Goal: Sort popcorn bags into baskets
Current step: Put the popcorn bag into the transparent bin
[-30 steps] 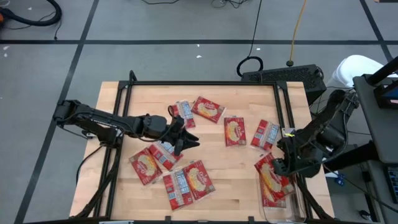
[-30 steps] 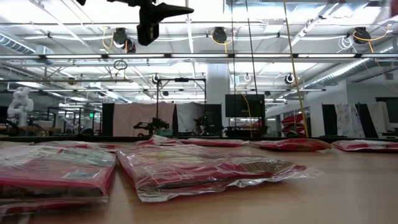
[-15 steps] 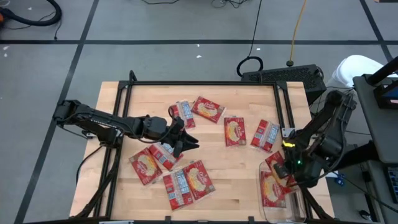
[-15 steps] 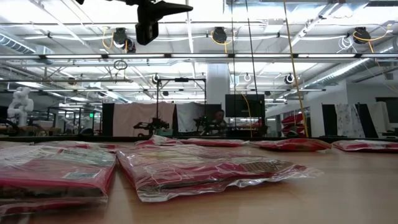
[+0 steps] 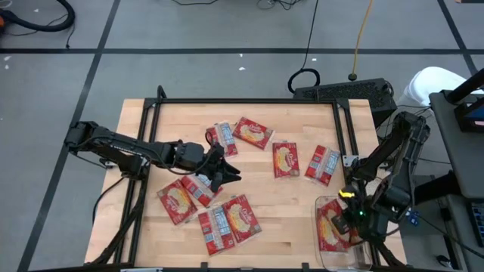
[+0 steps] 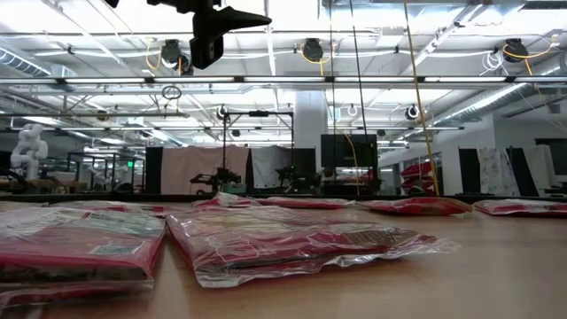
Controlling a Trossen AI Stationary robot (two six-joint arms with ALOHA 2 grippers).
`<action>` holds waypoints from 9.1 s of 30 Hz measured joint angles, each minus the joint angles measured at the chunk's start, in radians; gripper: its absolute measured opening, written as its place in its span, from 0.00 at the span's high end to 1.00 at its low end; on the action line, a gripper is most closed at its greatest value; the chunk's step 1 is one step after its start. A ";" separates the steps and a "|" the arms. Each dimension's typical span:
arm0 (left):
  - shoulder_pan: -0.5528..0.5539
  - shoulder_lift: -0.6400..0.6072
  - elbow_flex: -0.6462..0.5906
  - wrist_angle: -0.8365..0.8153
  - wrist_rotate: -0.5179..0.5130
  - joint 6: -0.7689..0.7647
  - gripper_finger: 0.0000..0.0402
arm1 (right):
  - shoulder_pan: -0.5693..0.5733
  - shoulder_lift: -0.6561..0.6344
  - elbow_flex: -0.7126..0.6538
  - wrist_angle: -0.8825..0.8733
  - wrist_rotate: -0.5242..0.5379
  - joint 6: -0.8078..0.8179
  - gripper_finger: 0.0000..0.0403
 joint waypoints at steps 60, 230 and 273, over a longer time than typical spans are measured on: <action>-0.032 0.000 0.000 -0.203 -0.028 0.011 0.59 | -0.075 -0.086 -0.148 0.307 0.065 -0.015 0.70; -0.105 0.069 0.005 -0.377 -0.222 -0.062 0.55 | -0.752 -0.121 -0.233 0.922 -0.177 -0.845 0.95; -0.136 0.067 0.007 -0.394 -0.203 -0.184 0.63 | -0.166 -0.156 -0.037 0.106 -0.175 -0.064 0.95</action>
